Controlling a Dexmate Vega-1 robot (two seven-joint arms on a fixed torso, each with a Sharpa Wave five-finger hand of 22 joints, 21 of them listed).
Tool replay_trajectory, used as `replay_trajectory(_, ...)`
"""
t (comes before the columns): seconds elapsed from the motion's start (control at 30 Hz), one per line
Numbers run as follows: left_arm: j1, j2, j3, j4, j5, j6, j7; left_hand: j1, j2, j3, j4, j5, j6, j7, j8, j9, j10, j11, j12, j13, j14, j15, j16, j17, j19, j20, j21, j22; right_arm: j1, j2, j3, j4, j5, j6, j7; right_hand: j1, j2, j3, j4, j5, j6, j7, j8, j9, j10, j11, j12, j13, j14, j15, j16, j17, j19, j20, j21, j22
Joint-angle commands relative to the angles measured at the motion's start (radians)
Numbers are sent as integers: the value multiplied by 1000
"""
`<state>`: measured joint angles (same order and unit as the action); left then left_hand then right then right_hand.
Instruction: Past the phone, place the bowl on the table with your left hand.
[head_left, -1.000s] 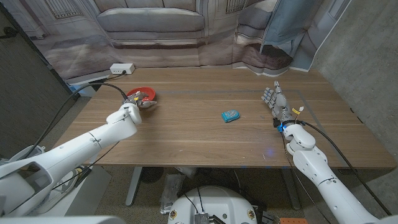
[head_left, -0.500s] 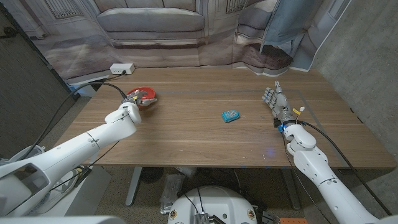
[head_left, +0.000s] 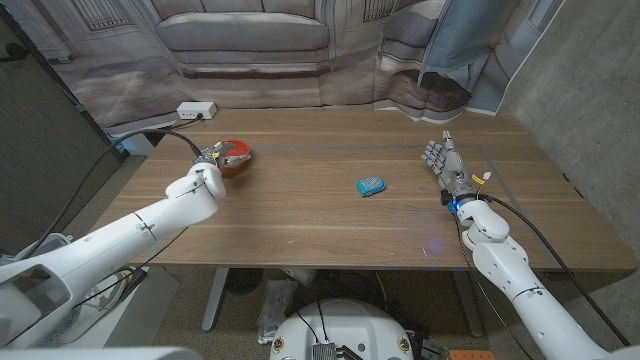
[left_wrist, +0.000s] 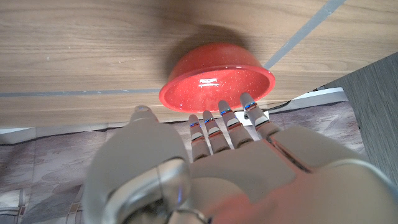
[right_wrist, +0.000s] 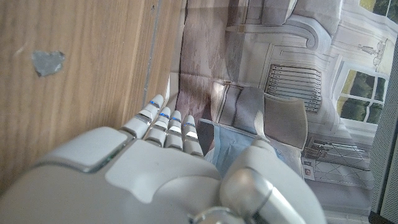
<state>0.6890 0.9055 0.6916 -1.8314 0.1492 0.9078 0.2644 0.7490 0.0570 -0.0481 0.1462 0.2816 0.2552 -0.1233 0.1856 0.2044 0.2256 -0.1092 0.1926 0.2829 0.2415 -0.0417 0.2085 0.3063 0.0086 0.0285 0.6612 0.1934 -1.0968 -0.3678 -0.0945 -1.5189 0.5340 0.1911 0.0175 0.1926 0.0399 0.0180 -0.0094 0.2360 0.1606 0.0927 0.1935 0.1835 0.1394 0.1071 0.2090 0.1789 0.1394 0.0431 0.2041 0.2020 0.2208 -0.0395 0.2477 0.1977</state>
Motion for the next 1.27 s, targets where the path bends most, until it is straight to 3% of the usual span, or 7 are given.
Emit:
replay_trajectory(0.03, -3, 26, -5, -53, 19, 17, 4, -9, 0, -4, 6, 5, 0, -2, 9, 3, 2, 0, 7, 0, 5, -17, 8, -1, 3, 1, 0, 1, -13, 0, 5, -9, 5, 12, -4, 6, 9, -3, 2, -3, 7, -4, 2, 3, 8, 1, -1, 4, 9, -1, -1, 5, 7, -25, -2, 1)
replay_trajectory(1.27, 10, 84, -47, -185, 56, 56, 4, -13, 17, -6, 0, 19, 9, -2, 18, 1, 9, -2, 14, -12, 7, -17, 11, -8, 4, 5, -5, 3, -49, -16, 8, -46, 22, 33, -27, 5, 11, -6, 1, -4, 8, -4, 3, 3, 8, 2, -2, 4, 10, 0, -1, 5, 8, -25, -5, 2)
